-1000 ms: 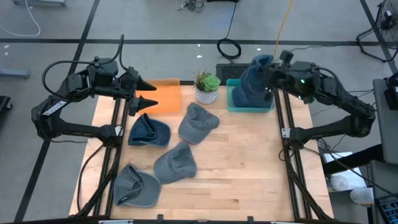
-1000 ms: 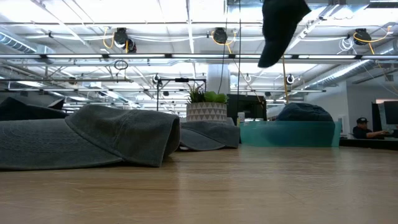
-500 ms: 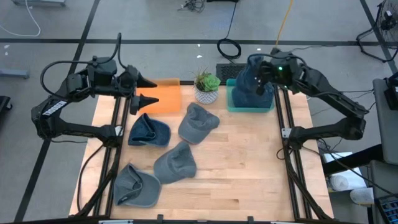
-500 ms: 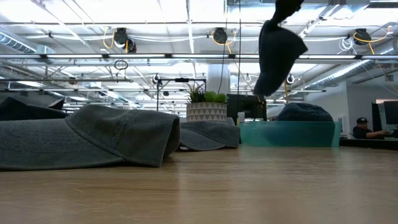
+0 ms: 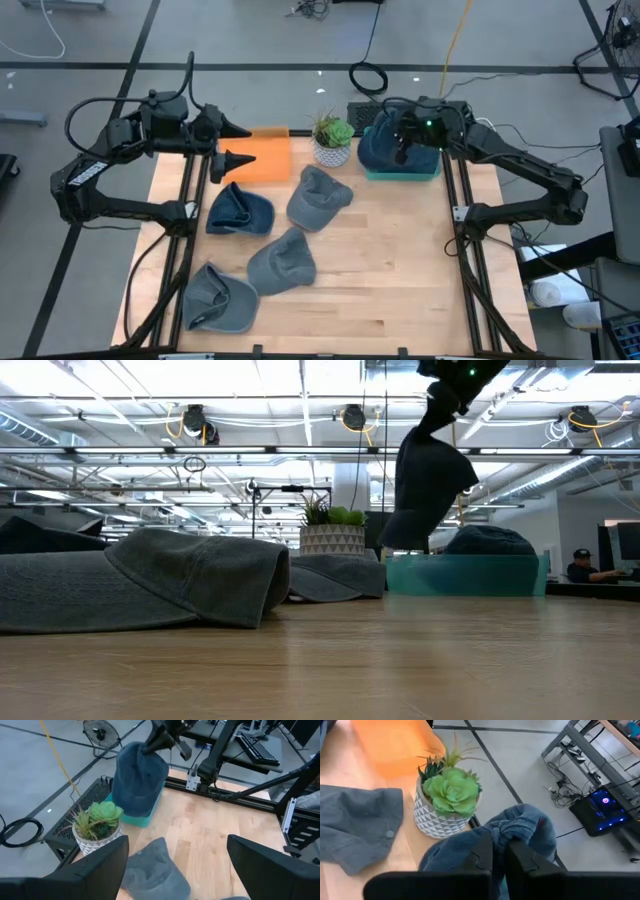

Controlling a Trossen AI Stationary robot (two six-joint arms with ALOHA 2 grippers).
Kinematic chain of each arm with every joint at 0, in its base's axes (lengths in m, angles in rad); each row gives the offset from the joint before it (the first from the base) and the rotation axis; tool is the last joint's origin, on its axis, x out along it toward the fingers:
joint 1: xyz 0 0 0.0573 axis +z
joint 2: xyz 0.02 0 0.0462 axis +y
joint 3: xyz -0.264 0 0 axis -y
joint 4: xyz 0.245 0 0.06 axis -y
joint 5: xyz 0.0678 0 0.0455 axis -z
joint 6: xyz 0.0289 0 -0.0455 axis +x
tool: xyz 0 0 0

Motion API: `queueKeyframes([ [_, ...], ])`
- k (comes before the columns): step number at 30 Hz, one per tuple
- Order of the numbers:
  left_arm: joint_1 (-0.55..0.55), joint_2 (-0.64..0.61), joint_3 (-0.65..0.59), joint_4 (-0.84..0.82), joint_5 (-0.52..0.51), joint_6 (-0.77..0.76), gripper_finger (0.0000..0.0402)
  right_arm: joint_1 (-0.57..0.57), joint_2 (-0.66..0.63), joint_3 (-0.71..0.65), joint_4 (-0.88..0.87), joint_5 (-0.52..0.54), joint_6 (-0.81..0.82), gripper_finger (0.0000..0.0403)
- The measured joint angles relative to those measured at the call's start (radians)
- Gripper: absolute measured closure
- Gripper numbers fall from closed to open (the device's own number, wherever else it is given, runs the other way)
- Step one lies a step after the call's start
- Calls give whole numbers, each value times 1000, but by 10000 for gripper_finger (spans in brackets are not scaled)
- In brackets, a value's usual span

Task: Pick & Place hat
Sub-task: Put the right blue cap into the light blue bin

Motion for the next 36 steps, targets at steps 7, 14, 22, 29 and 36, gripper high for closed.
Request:
queueKeyframes([
  [7, 0, 0, 0, -1, 1, 0, 55, -1, -2, -48, 45, 55, 0, 397],
  [14, 0, 0, 0, -2, 3, 0, 55, -45, -20, -50, -35, 80, -10, 397],
  [22, 0, 0, 0, -3, 3, -1, 55, -103, -35, -198, 5, 8, 45, 397],
  [29, 0, 0, 0, -3, 3, -1, 55, -104, -76, -230, 31, 7, 92, 397],
  [36, 0, 0, 0, -3, 3, 13, 55, -223, -90, -259, 21, -26, 21, 397],
])
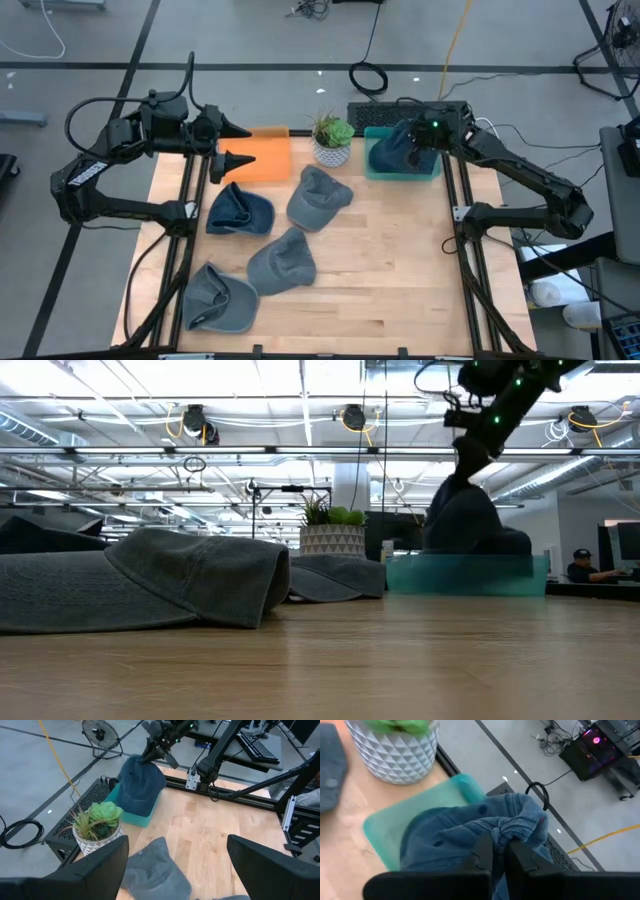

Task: Pick & Place hat
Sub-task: Put the right blue cap into the light blue bin

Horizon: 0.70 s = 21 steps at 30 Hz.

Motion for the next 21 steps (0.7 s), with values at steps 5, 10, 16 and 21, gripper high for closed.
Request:
queueKeyframes([
  [5, 0, 0, 0, 0, 0, 2, 55, -66, -3, -109, 74, 4, 2, 397],
  [10, 0, 0, 0, 1, -2, -1, 55, -103, -4, -194, 84, 8, 61, 397],
  [16, 0, 1, 0, 1, -3, 12, 55, -119, -4, -259, 89, 135, 116, 385],
  [21, 0, 2, 0, 1, -21, 5, 55, -119, -19, -260, 103, 81, 141, 326],
])
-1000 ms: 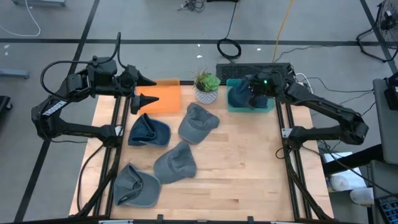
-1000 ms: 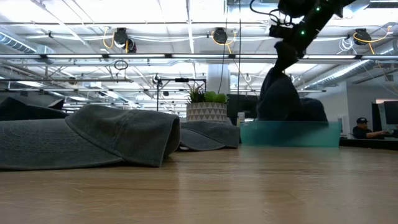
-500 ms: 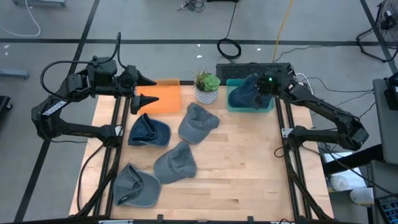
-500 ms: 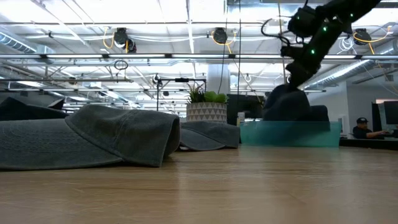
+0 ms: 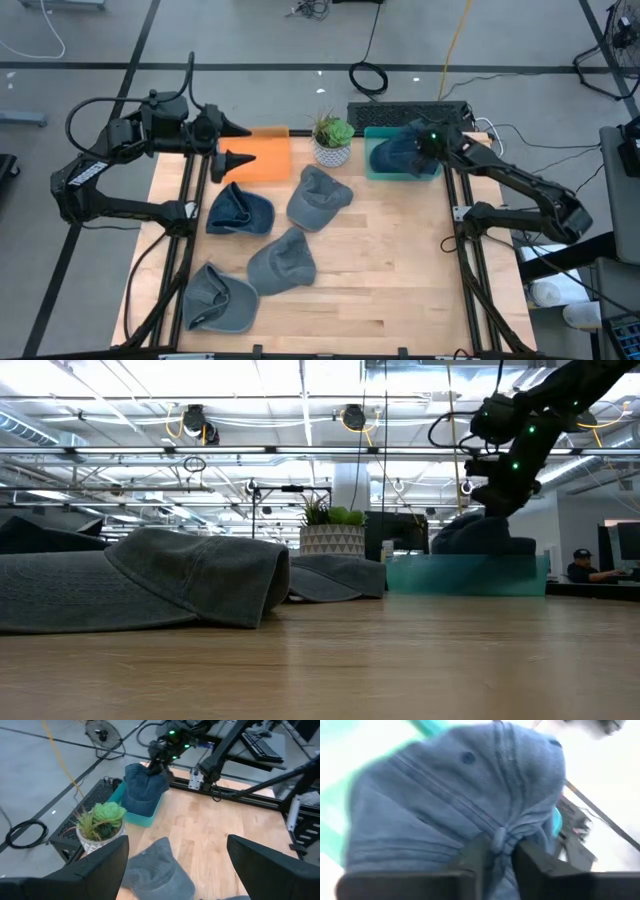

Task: Pick & Place hat
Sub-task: Put the right blue cap into the light blue bin, then put the blue cap into the light blue bin

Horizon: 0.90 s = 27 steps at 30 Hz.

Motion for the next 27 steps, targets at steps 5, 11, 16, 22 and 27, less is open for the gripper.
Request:
queueKeyframes([
  [5, 0, 0, 0, 0, -35, -27, 55, 0, -36, 0, 39, -20, -5, 239],
  [11, 0, 0, 0, 0, -35, -27, 55, 0, -111, 0, 52, 7, -15, 153],
  [16, 0, 0, 0, 0, -35, -28, 55, 1, -204, 1, 71, 8, 19, 114],
  [22, 0, 0, 0, 0, -35, -23, 55, 3, -298, 1, 88, 2, 110, 104],
  [27, 0, 0, 0, 0, -35, -25, 55, 29, -345, 1, 145, -1, 148, 104],
])
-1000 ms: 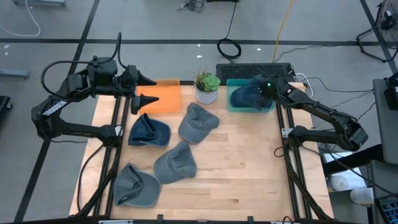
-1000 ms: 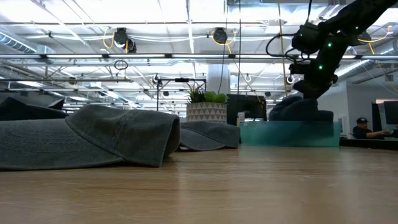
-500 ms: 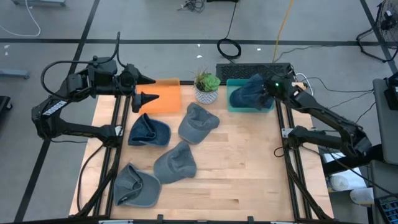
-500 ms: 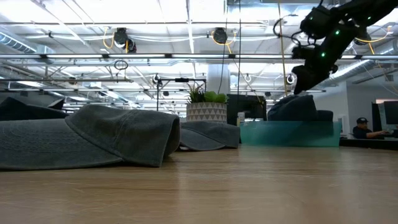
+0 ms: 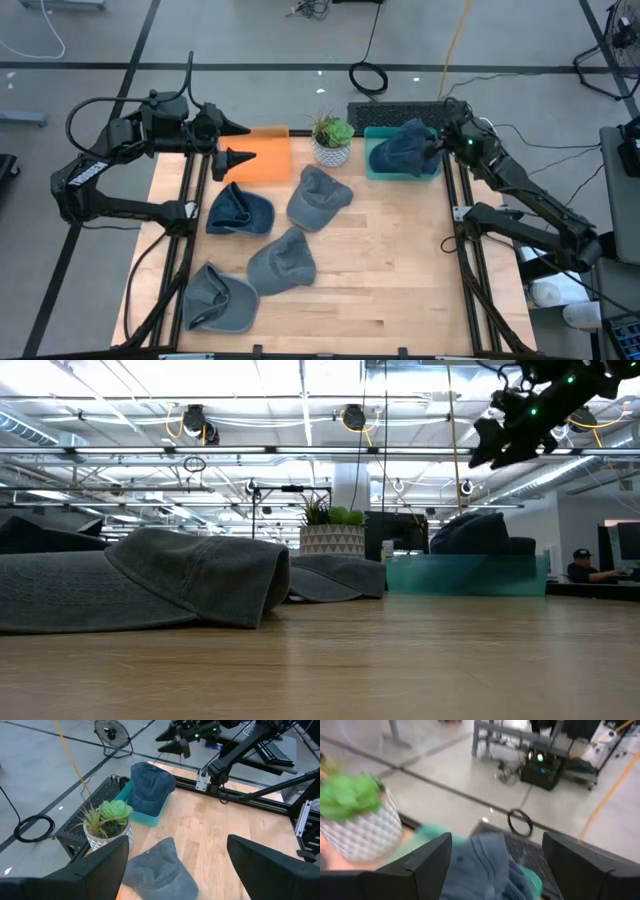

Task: Pick & Place hat
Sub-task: Put the blue cap into the light blue bin

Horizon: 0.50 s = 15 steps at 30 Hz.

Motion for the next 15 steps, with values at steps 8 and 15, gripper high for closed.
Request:
queueKeyframes([
  [8, 0, 0, 0, 0, -26, -1, 55, 77, -22, 0, 191, -2, 28, 103],
  [15, 0, 0, 0, 0, -26, -1, 55, 143, -22, 0, 326, -2, 17, 103],
])
